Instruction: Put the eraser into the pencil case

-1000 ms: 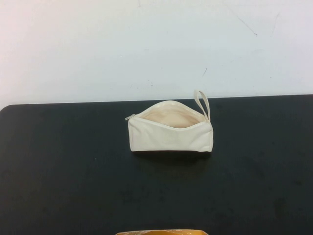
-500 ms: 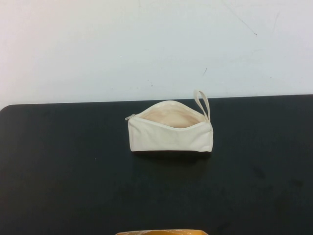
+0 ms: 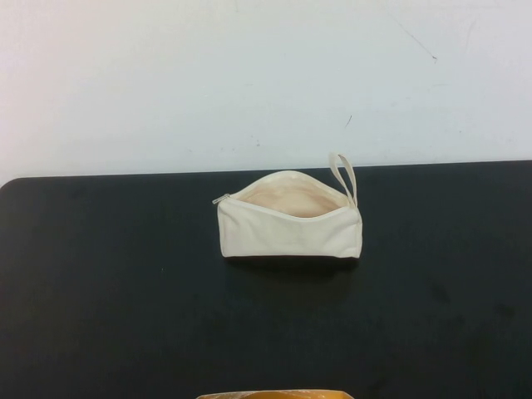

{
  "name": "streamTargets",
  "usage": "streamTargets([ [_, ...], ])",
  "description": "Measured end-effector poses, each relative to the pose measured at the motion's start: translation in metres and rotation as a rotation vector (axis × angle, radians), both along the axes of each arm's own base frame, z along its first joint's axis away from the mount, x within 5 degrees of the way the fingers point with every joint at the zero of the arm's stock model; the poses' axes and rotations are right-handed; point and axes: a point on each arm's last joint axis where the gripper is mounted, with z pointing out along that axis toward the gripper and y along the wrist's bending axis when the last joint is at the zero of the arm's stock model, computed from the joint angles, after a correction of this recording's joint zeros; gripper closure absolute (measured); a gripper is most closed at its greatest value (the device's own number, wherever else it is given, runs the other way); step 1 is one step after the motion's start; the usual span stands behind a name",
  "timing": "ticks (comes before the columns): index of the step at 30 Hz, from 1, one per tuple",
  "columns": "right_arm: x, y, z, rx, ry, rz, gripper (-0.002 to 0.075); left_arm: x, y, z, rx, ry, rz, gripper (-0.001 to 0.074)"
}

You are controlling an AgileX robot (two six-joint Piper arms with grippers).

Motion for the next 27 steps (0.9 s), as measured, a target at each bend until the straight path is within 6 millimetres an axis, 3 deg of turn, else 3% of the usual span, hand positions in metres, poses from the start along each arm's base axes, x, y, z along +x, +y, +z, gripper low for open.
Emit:
streamTargets([
  [5, -0.004, -0.008, -0.007, 0.03, 0.061, -0.121, 0.0727, 0.0, 0.0, 0.0, 0.0, 0.0, 0.0, 0.0738],
  [9, -0.006, -0.005, -0.01, 0.037, 0.082, -0.076, 0.0727, 0.0, 0.0, 0.0, 0.0, 0.0, 0.0, 0.0738],
  [16, -0.009, 0.001, -0.028, 0.052, 0.288, 0.02, 0.0727, 0.0, 0.0, 0.0, 0.0, 0.0, 0.0, 0.0738],
  [27, -0.01, 0.002, -0.029, 0.052, 0.305, 0.021, 0.0727, 0.0, 0.0, 0.0, 0.0, 0.0, 0.0, 0.0738],
])
